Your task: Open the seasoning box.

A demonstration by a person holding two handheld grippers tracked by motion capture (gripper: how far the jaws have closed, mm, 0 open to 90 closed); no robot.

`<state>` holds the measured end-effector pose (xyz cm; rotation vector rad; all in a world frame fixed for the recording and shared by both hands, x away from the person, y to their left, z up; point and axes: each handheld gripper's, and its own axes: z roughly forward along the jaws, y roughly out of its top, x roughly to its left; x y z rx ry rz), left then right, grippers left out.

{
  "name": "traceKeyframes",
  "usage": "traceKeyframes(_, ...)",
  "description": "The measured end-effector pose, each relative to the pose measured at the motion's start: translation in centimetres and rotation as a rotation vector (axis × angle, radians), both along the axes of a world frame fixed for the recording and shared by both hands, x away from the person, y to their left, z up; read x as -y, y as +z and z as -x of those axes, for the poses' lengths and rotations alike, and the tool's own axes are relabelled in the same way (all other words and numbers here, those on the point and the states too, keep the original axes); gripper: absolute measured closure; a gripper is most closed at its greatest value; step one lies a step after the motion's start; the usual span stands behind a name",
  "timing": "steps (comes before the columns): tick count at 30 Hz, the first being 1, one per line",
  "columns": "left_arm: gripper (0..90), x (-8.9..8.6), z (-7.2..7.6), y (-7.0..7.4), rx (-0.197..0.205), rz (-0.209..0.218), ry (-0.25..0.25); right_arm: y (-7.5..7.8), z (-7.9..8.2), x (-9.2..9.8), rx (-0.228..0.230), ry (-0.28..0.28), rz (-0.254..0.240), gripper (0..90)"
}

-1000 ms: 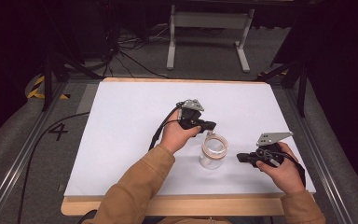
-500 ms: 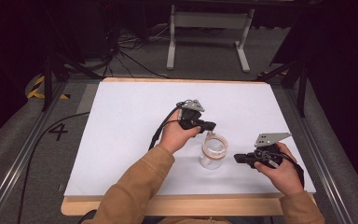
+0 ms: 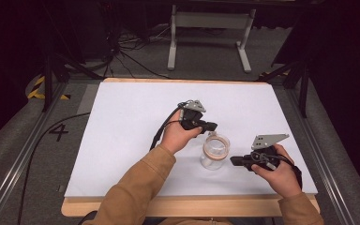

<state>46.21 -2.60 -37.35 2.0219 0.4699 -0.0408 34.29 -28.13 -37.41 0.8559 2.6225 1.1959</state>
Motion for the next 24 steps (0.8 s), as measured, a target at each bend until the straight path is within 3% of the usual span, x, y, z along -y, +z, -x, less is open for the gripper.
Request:
traceKeyframes(8,90.0,0.04,-0.14,-0.14,-0.011,-0.008,-0.002,0.41,0.17,-0.52,0.033,-0.008,-0.059,90.0)
traceKeyframes(11,90.0,0.16,-0.13,-0.22,-0.009,0.004,0.002,0.65,0.22,-0.71,0.069,-0.027,-0.109,90.0)
traceKeyframes(17,90.0,0.15,-0.06,-0.23,-0.009,0.007,0.005,0.82,0.02,-0.62,0.110,-0.061,-0.158,90.0)
traceKeyframes(24,89.6,-0.24,0.13,-0.01,0.000,0.003,0.014,0.82,-0.40,-0.64,0.116,-0.061,-0.171,90.0)
